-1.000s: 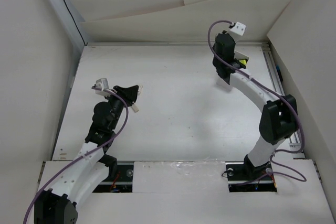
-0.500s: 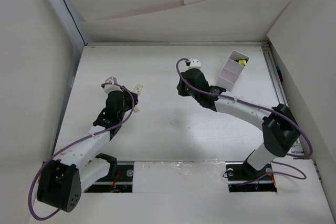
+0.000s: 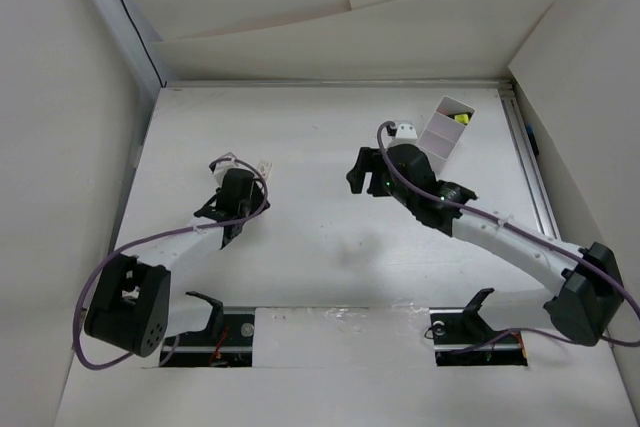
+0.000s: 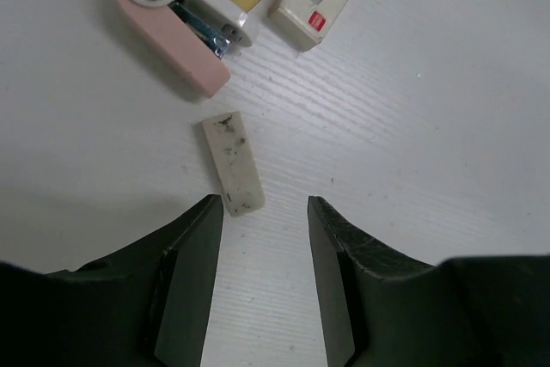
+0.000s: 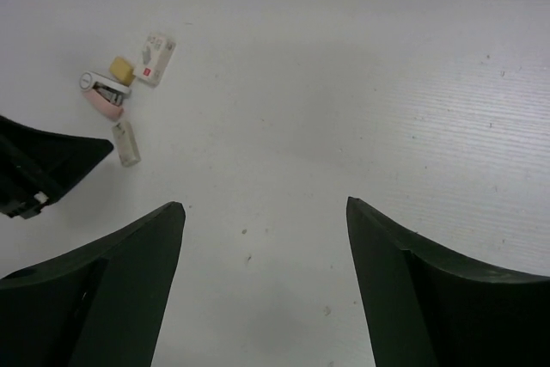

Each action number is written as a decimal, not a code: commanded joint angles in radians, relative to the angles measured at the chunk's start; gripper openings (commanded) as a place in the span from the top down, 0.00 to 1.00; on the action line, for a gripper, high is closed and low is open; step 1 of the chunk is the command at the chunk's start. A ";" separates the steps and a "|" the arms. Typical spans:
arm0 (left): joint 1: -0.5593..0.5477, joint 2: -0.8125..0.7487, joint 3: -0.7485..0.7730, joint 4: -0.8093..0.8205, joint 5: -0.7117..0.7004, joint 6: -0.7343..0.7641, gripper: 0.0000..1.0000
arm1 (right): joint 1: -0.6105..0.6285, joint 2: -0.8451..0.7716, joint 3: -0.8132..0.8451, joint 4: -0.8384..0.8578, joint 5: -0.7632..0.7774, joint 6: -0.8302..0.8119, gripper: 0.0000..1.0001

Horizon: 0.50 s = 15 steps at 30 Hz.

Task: Sort the stationery into containers
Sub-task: Pick up the stationery from the center of the board.

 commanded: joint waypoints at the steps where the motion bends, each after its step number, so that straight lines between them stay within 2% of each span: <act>1: -0.020 0.042 0.053 -0.025 -0.042 -0.013 0.59 | 0.000 -0.071 -0.071 0.074 -0.019 0.006 0.18; 15: -0.020 0.093 0.051 -0.025 -0.076 -0.041 0.60 | -0.009 -0.041 -0.106 0.137 -0.088 0.015 0.27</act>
